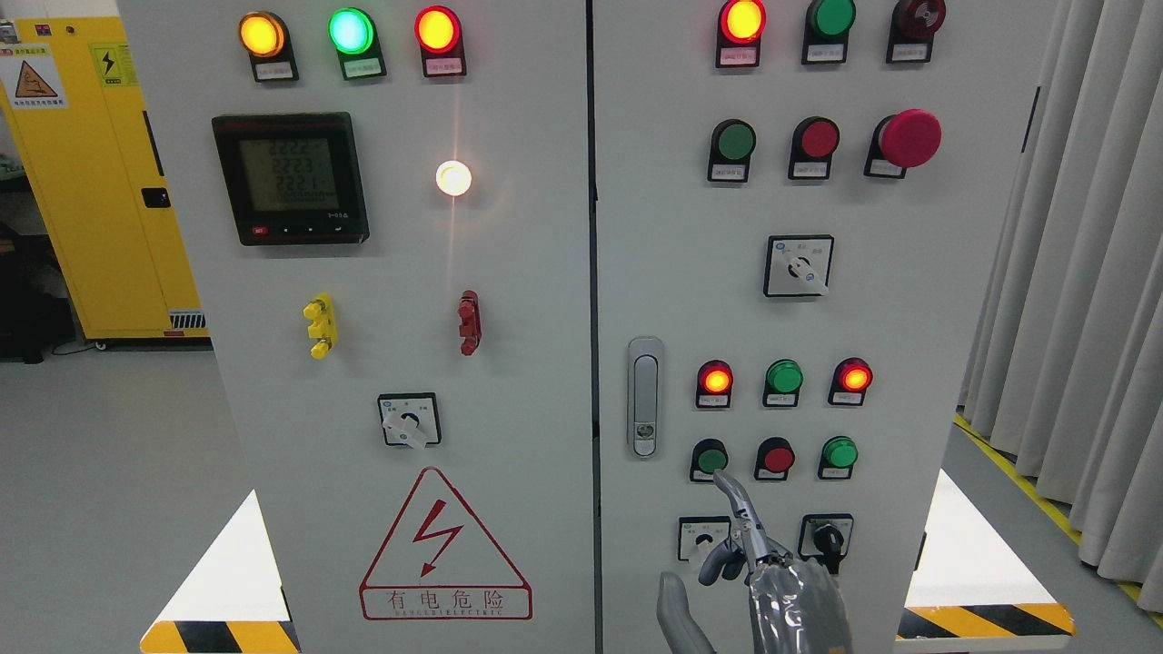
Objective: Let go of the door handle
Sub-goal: 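Raise the right hand up toward the vertical silver door handle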
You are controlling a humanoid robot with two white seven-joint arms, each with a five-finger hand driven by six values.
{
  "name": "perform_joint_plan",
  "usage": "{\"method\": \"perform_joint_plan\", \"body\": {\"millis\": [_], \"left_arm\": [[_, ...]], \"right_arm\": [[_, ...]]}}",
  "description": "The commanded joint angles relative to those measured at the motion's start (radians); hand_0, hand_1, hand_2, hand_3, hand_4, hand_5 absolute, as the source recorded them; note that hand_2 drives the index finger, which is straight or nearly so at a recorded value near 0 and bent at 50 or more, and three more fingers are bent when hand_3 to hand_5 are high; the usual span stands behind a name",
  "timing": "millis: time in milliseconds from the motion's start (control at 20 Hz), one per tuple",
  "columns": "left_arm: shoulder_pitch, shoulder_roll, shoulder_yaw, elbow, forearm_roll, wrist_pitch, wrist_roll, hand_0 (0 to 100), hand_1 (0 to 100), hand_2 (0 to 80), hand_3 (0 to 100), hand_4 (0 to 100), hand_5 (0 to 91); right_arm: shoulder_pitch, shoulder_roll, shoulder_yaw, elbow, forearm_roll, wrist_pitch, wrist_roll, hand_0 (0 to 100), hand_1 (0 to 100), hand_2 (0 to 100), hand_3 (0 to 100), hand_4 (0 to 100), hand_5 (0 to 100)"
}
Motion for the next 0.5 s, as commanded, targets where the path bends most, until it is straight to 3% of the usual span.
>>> {"method": "perform_joint_plan", "body": {"millis": [0,251,451], "left_arm": [[0.000,-0.001,0.000,-0.015,0.000,0.001,0.000,12,56,0.0,0,0,0.0],[0.000,0.000,0.000,-0.015,0.000,0.001,0.000,12,56,0.0,0,0,0.0],[0.000,0.000,0.000,-0.015,0.000,0.001,0.000,12,56,0.0,0,0,0.0]], "right_arm": [[-0.083,0.007,0.113,0.094,0.219,0.071,-0.004,59,40,0,100,100,100],[-0.146,0.007,0.118,0.189,0.285,0.073,-0.067,60,40,0,100,100,100],[-0.152,0.008,0.118,0.230,0.358,0.073,-0.073,60,40,0,100,100,100]]}}
